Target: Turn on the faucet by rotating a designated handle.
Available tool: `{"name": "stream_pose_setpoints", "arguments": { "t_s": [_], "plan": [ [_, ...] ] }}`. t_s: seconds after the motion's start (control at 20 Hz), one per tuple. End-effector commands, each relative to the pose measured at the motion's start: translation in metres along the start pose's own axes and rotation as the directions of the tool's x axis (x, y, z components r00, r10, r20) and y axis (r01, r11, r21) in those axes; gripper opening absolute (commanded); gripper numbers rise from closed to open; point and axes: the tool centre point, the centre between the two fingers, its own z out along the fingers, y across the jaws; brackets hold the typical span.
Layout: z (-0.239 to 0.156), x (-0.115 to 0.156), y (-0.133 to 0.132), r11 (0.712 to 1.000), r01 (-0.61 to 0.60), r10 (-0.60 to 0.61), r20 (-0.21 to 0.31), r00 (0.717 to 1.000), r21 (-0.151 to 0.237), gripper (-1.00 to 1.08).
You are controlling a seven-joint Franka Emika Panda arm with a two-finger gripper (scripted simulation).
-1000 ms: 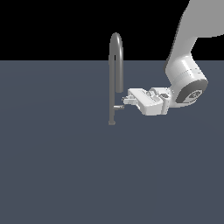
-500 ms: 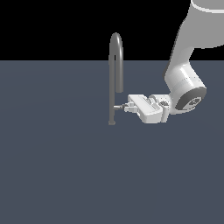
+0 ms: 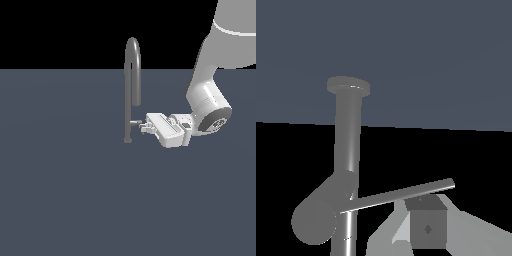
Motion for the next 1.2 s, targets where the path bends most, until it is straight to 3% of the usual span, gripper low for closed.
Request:
{"name": "stream_pose_setpoints", "arguments": {
  "t_s": [0.0,0.45,0.5,0.55,1.15],
  "plan": [
    [0.0,0.014,-0.001,1.0,-0.012,0.012,-0.003,1.0,0.006,-1.0],
    [-0.001,0.048,-0.005,0.999,-0.035,0.035,-0.002,0.999,0.012,-1.0],
    [-0.001,0.048,-0.005,0.999,-0.035,0.035,-0.002,0.999,0.012,-1.0],
    [0.0,0.019,-0.015,1.0,0.009,-0.009,0.001,1.0,-0.002,-1.0],
    [-0.001,0.05,-0.028,1.0,-0.021,0.021,-0.001,1.0,0.007,-1.0]
  ]
}}
